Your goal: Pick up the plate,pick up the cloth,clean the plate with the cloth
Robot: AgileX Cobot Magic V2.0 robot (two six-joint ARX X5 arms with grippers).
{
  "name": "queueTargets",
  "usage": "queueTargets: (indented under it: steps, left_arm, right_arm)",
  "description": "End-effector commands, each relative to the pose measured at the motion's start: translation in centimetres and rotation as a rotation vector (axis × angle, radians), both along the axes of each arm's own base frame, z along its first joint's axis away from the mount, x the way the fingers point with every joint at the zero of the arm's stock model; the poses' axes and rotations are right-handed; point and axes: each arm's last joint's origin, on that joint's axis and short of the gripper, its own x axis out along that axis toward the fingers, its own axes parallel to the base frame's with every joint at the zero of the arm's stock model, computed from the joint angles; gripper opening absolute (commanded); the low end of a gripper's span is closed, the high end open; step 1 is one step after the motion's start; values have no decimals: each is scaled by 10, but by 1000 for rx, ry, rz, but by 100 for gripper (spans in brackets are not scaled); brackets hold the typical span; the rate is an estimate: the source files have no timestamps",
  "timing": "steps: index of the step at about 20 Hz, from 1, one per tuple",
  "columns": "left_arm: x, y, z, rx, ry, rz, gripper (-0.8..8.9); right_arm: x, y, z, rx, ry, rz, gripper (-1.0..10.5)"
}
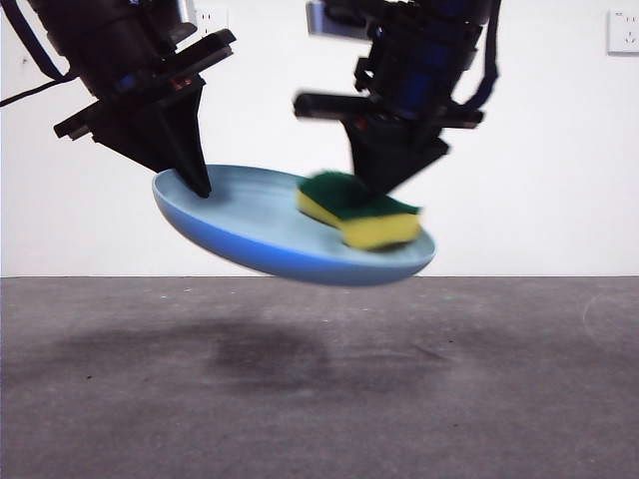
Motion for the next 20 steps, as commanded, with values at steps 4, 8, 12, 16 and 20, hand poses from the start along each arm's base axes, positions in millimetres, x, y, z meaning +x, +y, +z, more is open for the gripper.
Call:
queueTargets:
  steps: [4, 8, 12, 16, 20]
  left_arm:
    - [2, -8, 5, -58, -42, -3, -8]
    - [5, -8, 7, -46, -89, 39, -8]
    - [5, -6, 6, -23, -84, 51, -8]
    - [1, -5, 3, 0, -39, 41, -8]
    - [-3, -7, 1, 11, -14, 27, -8]
  right_arm:
    - [-2, 19, -11, 218, 164, 135, -17]
    - [-18, 35, -21, 208, 255, 225, -17]
    - [-39, 27, -34, -79, 310, 189, -17]
    - [-26, 3, -33, -406, 102, -50, -16]
    - [5, -6, -23, -268, -34, -141, -16]
